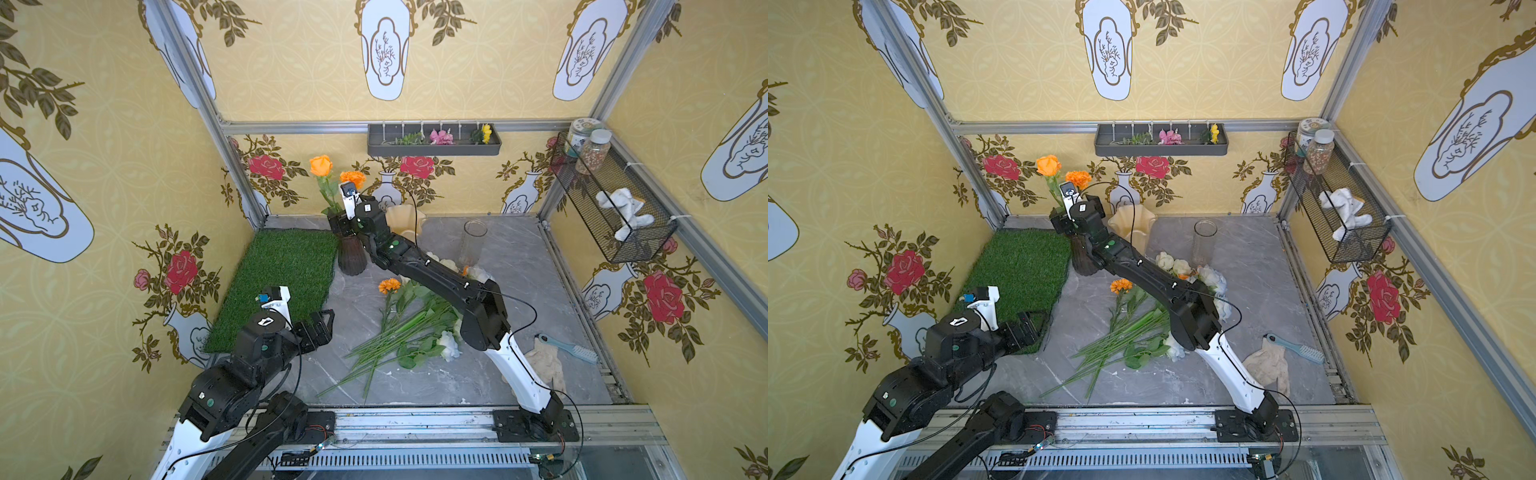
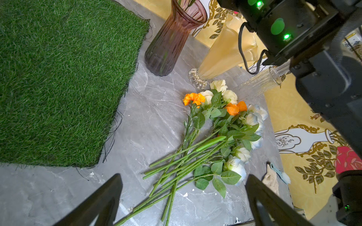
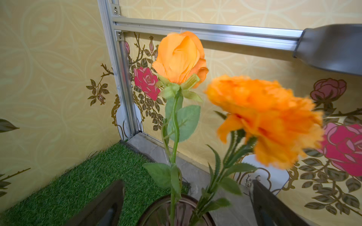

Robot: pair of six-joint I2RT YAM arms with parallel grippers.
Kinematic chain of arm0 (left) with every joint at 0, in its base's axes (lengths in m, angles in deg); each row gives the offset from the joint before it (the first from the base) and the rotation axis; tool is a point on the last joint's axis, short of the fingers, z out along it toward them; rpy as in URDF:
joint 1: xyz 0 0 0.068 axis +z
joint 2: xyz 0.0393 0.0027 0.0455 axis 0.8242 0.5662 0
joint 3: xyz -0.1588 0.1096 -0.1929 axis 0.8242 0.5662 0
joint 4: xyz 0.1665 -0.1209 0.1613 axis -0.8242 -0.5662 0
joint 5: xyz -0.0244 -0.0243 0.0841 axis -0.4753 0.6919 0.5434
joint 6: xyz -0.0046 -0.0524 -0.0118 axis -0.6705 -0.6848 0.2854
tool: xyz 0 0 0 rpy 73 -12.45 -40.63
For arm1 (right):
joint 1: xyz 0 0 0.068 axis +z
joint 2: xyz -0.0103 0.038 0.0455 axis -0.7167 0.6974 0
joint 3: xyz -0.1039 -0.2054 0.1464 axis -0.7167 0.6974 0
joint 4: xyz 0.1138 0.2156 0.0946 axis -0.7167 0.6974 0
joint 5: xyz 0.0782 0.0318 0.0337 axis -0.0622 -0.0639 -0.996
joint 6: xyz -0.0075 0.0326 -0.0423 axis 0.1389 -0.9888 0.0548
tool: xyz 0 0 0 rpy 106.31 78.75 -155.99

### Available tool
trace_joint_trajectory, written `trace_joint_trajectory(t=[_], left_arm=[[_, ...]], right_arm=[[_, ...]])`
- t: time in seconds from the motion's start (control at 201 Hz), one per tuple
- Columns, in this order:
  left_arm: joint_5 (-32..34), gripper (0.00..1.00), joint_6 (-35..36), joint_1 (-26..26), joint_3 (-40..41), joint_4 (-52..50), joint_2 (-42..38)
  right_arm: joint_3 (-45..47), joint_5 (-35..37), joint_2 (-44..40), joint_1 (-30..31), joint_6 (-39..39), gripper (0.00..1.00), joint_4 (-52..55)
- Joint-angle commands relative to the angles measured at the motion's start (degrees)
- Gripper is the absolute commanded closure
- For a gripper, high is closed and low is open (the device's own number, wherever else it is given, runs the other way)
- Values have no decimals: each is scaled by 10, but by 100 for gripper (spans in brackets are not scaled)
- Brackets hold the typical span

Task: Arrange the flowers in different vases according to their colors
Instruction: Insert the flower into the vase, then pick up the flower at the center of the board.

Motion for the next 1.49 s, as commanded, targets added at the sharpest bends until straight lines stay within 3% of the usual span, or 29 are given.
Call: trace_joint_trajectory(t=[0.0,0.184,0.378,0.662,0.811,0.881,0.956,1.14,1.274,1.484], left_arm=[[-5,0,7,4,3,16,-2],[-4,0,7,4,4,16,-10],[-13,0,8,4,5,20,-5],[-28,0,12,4,7,24,10],[-40,2,15,4,6,26,35],[-45,3,17,4,5,26,48],[-48,4,17,4,5,26,58],[-44,5,17,4,5,25,57],[-40,5,15,4,7,24,50],[-43,6,15,4,7,25,45]], right_arm=[[28,29,-47,10,-21,3,15],[94,80,-136,43,-45,3,67],[202,123,-272,41,-214,3,212],[450,82,-508,3,-442,3,366],[557,21,-568,-22,-518,2,408],[586,-15,-564,-24,-532,0,402],[593,-52,-533,-21,-543,5,398],[519,-67,-400,26,-548,16,403],[474,-72,-311,37,-570,34,395],[470,-111,-227,20,-610,49,335]])
